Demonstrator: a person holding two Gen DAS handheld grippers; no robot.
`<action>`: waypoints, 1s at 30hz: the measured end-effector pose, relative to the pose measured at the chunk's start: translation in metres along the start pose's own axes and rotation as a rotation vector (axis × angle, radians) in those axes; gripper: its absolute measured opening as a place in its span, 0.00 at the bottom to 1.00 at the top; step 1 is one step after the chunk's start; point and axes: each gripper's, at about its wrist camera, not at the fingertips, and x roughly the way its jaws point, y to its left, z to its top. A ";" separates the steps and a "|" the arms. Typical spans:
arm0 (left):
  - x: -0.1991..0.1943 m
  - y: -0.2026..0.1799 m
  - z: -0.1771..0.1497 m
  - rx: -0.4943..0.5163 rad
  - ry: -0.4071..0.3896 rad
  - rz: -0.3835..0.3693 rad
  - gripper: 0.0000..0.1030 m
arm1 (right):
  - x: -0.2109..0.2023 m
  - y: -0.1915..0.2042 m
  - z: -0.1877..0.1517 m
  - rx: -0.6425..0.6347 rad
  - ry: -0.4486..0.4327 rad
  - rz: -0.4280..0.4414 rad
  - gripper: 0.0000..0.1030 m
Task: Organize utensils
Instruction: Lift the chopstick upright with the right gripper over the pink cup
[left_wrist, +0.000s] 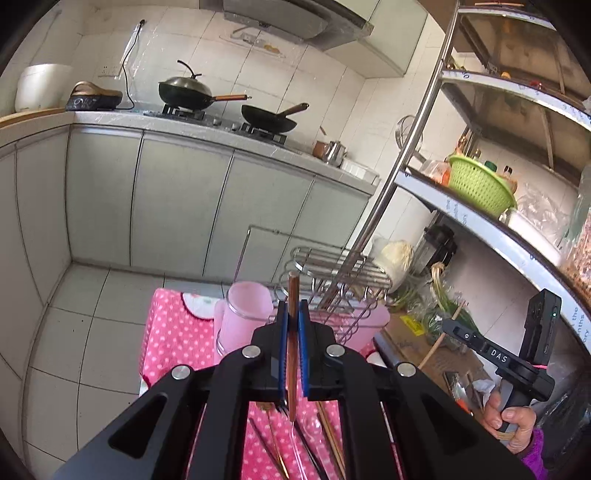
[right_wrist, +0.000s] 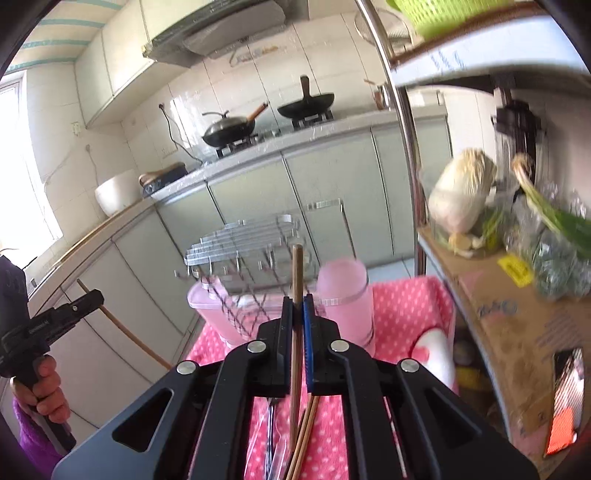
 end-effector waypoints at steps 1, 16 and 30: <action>-0.003 -0.002 0.010 -0.001 -0.011 -0.001 0.04 | -0.003 0.002 0.011 -0.007 -0.020 -0.001 0.06; -0.004 -0.010 0.140 0.061 -0.189 0.100 0.05 | -0.009 0.013 0.140 -0.125 -0.306 -0.150 0.05; 0.112 0.022 0.099 0.058 0.103 0.147 0.05 | 0.107 -0.036 0.105 -0.007 0.030 -0.132 0.06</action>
